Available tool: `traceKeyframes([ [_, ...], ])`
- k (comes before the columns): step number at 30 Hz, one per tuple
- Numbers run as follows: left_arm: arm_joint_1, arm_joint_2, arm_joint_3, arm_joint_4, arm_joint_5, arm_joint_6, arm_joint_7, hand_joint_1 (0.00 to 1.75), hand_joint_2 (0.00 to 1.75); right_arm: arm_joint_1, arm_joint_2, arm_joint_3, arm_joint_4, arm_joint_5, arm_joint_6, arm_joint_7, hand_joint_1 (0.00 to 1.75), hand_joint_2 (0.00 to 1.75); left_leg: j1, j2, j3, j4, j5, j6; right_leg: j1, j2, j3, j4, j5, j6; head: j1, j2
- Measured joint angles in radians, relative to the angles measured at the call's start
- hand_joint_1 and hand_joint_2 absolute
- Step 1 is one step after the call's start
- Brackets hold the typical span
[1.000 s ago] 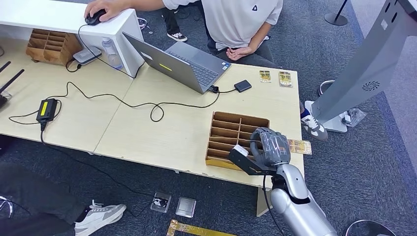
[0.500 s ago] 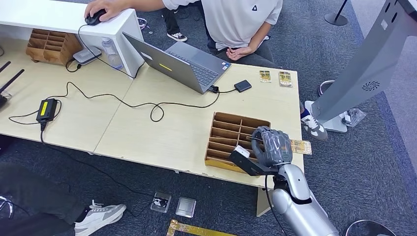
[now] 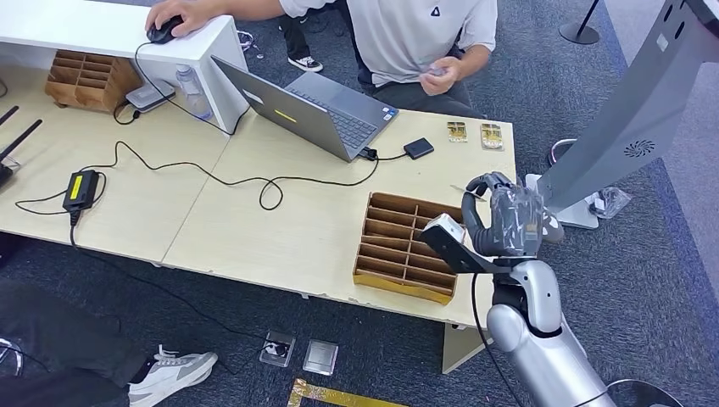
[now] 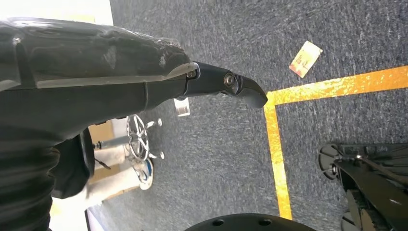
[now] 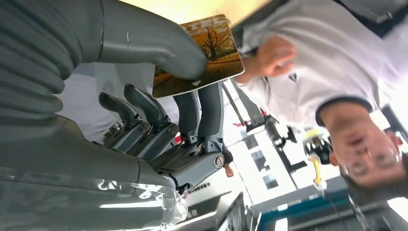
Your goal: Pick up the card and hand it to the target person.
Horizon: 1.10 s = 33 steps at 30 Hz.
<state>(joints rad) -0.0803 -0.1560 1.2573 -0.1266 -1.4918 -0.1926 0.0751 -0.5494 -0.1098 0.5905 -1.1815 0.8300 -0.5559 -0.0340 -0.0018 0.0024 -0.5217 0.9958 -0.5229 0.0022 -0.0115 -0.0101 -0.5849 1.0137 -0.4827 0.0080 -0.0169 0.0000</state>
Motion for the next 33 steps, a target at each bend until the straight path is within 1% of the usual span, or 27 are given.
traceKeyframes([
  [5,-0.011,0.0,0.0,0.0,-0.039,-0.023,0.029,0.0,1.75,-0.029,-0.002,-0.006,-0.055,-0.016,-0.007,-0.008,1.75,1.75,0.0,0.0,0.0,0.0,0.0,0.0,0.0,0.0,0.0,0.0,0.0,0.0,0.0,0.0],
  [9,-0.021,0.0,-0.004,0.0,-0.066,-0.059,0.056,0.0,1.75,-0.065,0.014,-0.003,-0.053,-0.04,-0.001,-0.032,1.75,1.75,0.001,0.0,-0.001,0.0,0.0,0.0,0.0,0.0,0.0,0.001,0.0,0.0,0.0,0.0],
  [13,-0.032,0.0,-0.044,0.0,-0.074,-0.111,0.088,0.0,1.75,-0.115,0.06,0.008,0.006,-0.07,0.019,-0.072,1.75,1.75,0.001,0.0,-0.001,0.0,0.0,0.0,0.0,0.0,0.0,0.001,0.0,0.0,0.0,0.0],
  [19,-0.041,0.0,-0.143,0.0,-0.077,-0.159,0.111,0.0,1.75,-0.168,0.136,0.033,0.137,-0.103,0.032,-0.117,1.75,1.75,0.001,-0.001,-0.002,0.0,0.001,0.0,0.001,-0.001,0.0,0.002,0.0,0.0,-0.001,0.0],
  [20,-0.041,0.0,-0.16,0.0,-0.077,-0.166,0.115,0.0,1.75,-0.172,0.147,0.035,0.156,-0.106,0.032,-0.123,1.71,1.75,0.001,-0.001,-0.002,0.0,0.001,0.0,0.001,-0.002,0.0,0.002,0.0,0.0,0.0,0.0],
  [22,-0.041,0.0,-0.192,0.0,-0.077,-0.177,0.12,0.0,1.75,-0.18,0.165,0.041,0.192,-0.11,0.031,-0.133,1.13,1.75,0.001,-0.001,-0.003,0.0,0.001,0.0,0.001,-0.001,-0.001,0.002,0.0,0.0,0.0,0.0],
  [23,-0.041,0.0,-0.208,0.0,-0.077,-0.181,0.121,0.0,1.75,-0.183,0.173,0.044,0.206,-0.11,0.031,-0.135,0.77,1.75,0.001,-0.001,-0.003,0.0,0.001,0.0,0.001,-0.001,-0.001,0.002,0.0,0.0,0.0,0.0],
  [24,-0.041,-0.001,-0.224,0.0,-0.077,-0.186,0.123,0.0,1.75,-0.185,0.18,0.047,0.217,-0.11,0.032,-0.137,0.37,1.75,0.001,-0.001,-0.004,0.0,0.001,0.0,0.001,-0.001,-0.001,0.002,0.0,0.0,0.0,0.0],
  [26,-0.041,-0.002,-0.25,0.0,-0.077,-0.193,0.129,0.0,1.75,-0.19,0.194,0.051,0.235,-0.109,0.032,-0.141,0.08,1.75,0.001,-0.001,-0.004,0.0,0.0,0.0,0.001,-0.001,-0.002,0.002,0.0,0.0,0.0,0.0],
  [27,-0.041,-0.003,-0.261,0.0,-0.077,-0.195,0.133,0.0,1.75,-0.193,0.2,0.053,0.242,-0.109,0.032,-0.142,0.0,1.75,0.001,-0.001,-0.004,0.0,0.0,0.0,0.001,-0.001,-0.002,0.002,0.0,0.0,0.0,0.0],
  [33,-0.041,-0.005,-0.317,0.0,-0.077,-0.202,0.141,0.0,1.75,-0.201,0.217,0.064,0.264,-0.099,0.031,-0.137,0.0,1.75,0.001,-0.001,-0.004,0.0,0.0,0.0,0.001,-0.001,-0.002,0.001,0.0,-0.001,0.0,0.0],
])
